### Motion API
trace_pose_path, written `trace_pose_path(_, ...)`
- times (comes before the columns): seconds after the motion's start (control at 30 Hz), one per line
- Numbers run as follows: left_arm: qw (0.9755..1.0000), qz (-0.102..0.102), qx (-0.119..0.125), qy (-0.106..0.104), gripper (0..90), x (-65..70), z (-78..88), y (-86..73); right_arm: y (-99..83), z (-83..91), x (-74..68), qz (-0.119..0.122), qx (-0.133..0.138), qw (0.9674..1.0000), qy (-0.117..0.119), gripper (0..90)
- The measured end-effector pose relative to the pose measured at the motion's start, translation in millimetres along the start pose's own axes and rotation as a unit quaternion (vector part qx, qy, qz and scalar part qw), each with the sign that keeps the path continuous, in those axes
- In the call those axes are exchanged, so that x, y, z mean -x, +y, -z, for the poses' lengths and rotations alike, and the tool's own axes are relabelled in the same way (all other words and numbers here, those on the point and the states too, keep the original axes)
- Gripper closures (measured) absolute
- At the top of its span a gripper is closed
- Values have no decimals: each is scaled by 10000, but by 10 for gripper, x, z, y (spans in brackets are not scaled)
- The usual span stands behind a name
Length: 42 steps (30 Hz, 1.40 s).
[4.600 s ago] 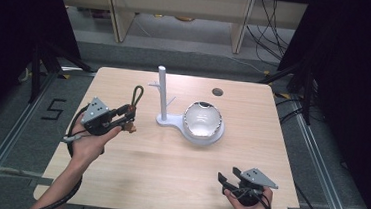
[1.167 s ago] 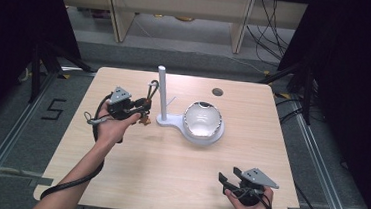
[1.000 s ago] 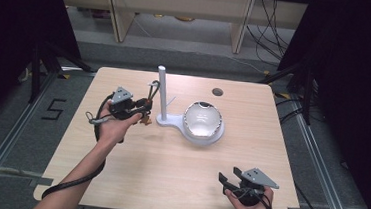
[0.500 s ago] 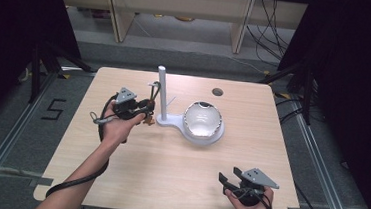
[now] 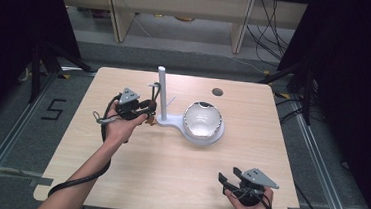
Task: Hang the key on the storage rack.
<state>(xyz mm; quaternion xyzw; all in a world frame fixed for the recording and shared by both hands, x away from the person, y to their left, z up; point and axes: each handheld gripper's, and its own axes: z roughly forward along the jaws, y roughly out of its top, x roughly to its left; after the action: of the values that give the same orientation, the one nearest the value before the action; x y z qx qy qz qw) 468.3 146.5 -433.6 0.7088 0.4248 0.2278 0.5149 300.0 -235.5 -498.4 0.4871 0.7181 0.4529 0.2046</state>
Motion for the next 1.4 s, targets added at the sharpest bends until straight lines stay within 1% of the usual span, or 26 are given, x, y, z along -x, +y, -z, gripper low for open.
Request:
trace_pose_path(0.23,10000,-59,-22,20,626,3,29,-29,-2,1,7,25,-11,10000,3,398)
trace_pose_path(0.27,10000,-54,-19,30,622,1,39,-42,7,29,4,22,-128,9999,-48,398)
trace_pose_path(0.33,10000,-73,-19,39,613,-13,62,-61,1,7,2,2,-32,10000,-16,398)
trace_pose_path(0.43,9999,-100,-6,58,594,-26,103,-82,4,9,2,29,-52,10000,-26,398)
trace_pose_path(0.47,9999,-109,14,70,583,-28,117,-89,2,15,-23,-88,-82,9999,-46,398)
trace_pose_path(0.5,9999,-130,10,71,569,-34,132,-93,6,11,2,86,-44,9999,-70,398)
trace_pose_path(0.53,9999,-116,21,62,562,-37,154,-102,1,0,-8,-6,-16,10000,-10,398)
trace_pose_path(0.57,9999,-115,27,75,551,-39,174,-110,2,-5,-7,-3,-15,10000,15,398)
trace_pose_path(0.63,9998,-142,28,113,532,-47,213,-123,6,5,-1,52,-39,10000,-43,398)
trace_pose_path(0.67,9998,-146,41,130,520,-53,235,-132,2,12,-32,-148,-110,9998,-28,398)
trace_pose_path(0.73,9998,-129,69,159,499,-60,279,-154,3,13,-39,-181,-104,9998,-15,398)
trace_pose_path(0.77,9997,-140,64,164,491,-66,304,-164,6,5,-5,1,-61,10000,7,398)
trace_pose_path(0.8,9997,-138,74,175,485,-72,334,-177,6,5,-4,2,-57,10000,2,398)
trace_pose_path(0.83,9997,-145,77,185,479,-76,352,-185,3,12,-26,-127,-95,9999,-29,398)
trace_pose_path(0.87,9997,-155,72,188,475,-83,380,-195,7,9,0,74,-35,9999,-63,397)
trace_pose_path(0.9,9997,-139,92,194,470,-85,405,-208,5,14,-23,-97,-99,9999,-52,398)
trace_pose_path(0.93,9996,-147,112,202,466,-88,429,-222,0,4,-33,-174,-46,9998,-17,397)
trace_pose_path(1.0,9996,-155,101,209,460,-90,486,-253,1,4,-33,-171,-42,9998,-34,398)
trace_pose_path(1.03,9998,-89,88,178,458,-84,503,-267,3,4,-21,-87,-31,9999,-53,398)
trace_pose_path(1.07,9999,20,105,95,457,-64,524,-284,1,4,-32,-167,-47,9998,-37,398)
trace_pose_path(1.1,9998,-81,91,156,456,-77,550,-289,1,4,-33,-181,-46,9998,-36,398)
trace_pose_path(1.13,9997,-102,112,168,454,-79,586,-307,4,-4,3,0,-9,10000,-14,397)
trace_pose_path(1.23,9995,-185,129,207,452,-85,653,-344,5,-1,4,12,1,10000,-7,397)
trace_pose_path(1.3,9995,-147,163,213,450,-82,704,-382,4,0,5,7,0,10000,-8,397)
trace_pose_path(1.33,9995,-124,178,232,450,-79,733,-403,7,16,1,21,-56,9999,-90,397)
trace_pose_path(1.4,9995,-117,189,230,449,-79,786,-462,8,17,1,-14,-46,10000,-55,397)
